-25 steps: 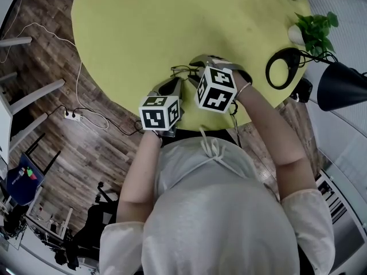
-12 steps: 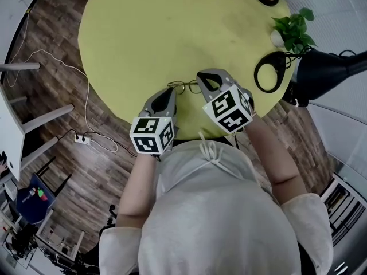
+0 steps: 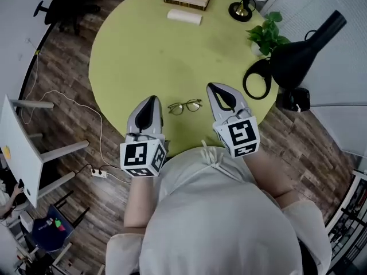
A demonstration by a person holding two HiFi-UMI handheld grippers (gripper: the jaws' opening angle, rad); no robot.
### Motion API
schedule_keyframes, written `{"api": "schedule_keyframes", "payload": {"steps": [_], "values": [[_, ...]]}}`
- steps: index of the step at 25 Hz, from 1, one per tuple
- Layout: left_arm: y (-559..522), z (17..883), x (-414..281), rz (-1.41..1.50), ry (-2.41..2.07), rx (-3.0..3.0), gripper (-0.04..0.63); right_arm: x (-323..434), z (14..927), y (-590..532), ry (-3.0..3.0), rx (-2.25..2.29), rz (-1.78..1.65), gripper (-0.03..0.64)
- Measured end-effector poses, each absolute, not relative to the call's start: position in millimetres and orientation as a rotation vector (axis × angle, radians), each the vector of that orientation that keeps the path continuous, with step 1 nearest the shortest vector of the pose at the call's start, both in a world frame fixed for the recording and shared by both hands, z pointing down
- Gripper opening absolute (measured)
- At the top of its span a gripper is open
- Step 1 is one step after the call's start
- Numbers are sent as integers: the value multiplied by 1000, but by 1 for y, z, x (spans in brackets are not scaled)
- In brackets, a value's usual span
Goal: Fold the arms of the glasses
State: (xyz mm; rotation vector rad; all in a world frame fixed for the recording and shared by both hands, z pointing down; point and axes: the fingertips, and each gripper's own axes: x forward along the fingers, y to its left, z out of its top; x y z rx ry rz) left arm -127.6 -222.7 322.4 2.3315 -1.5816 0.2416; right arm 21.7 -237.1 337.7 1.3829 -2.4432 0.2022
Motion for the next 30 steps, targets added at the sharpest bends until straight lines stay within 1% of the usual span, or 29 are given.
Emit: {"api": "schedule_keyframes", "payload": {"steps": [3, 12, 18, 24, 30], "values": [[-223, 297, -125, 230, -1621, 2395, 6, 30, 321, -232, -2441, 1454, 156, -3], [-210, 258, -107, 231, -1623, 2537, 6, 20, 294, -221, -2481, 1437, 84, -3], [-207, 257, -99, 256, -1641, 2565, 6, 20, 297, -218, -2468, 1415, 69, -3], [-209, 254, -100, 237, -1653, 2551, 6, 11, 289, -215, -2486, 1373, -16, -3], [-214, 258, -93, 242, -1631, 2557, 6, 7, 289, -219, -2527, 1324, 3, -3]]}}
